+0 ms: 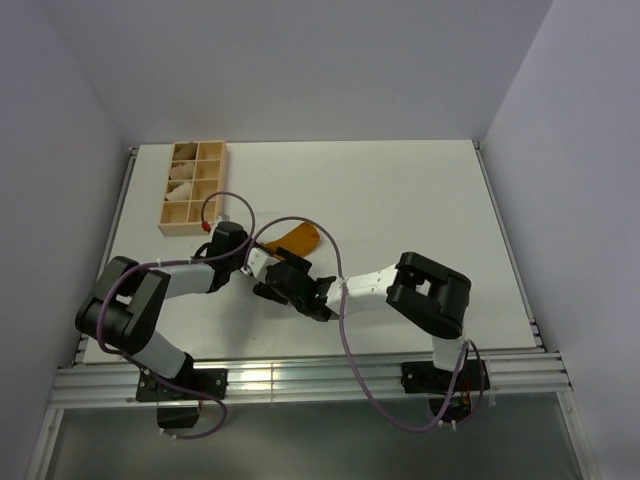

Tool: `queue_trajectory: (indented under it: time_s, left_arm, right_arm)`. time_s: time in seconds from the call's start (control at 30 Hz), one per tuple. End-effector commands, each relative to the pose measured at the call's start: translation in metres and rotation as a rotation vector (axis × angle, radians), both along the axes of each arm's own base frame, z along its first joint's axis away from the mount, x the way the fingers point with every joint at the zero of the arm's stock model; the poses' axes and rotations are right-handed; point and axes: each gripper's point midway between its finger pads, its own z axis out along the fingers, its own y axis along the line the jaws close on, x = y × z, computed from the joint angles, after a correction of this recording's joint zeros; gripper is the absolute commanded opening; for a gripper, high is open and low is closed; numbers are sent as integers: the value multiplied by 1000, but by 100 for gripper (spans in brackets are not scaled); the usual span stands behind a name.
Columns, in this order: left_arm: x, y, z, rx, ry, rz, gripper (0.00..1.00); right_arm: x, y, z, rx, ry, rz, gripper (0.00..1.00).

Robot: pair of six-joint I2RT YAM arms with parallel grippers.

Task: Roll the socks
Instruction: Roll the sock at the center of the board.

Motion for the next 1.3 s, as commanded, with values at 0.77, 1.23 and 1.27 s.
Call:
queue_trajectory:
  time_s: [0.77, 1.23, 1.27]
  left_arm:
    - [-21, -3, -11, -8, 78, -47, 21]
    - [-26, 16, 11, -31, 8, 57, 74]
    - [-28, 17, 12, -34, 8, 62, 75]
  right_arm:
    - [22, 12, -36, -100, -107, -76, 16]
    - [9, 13, -50, 59, 169, -29, 0]
    - [9, 14, -46, 99, 201, -37, 0]
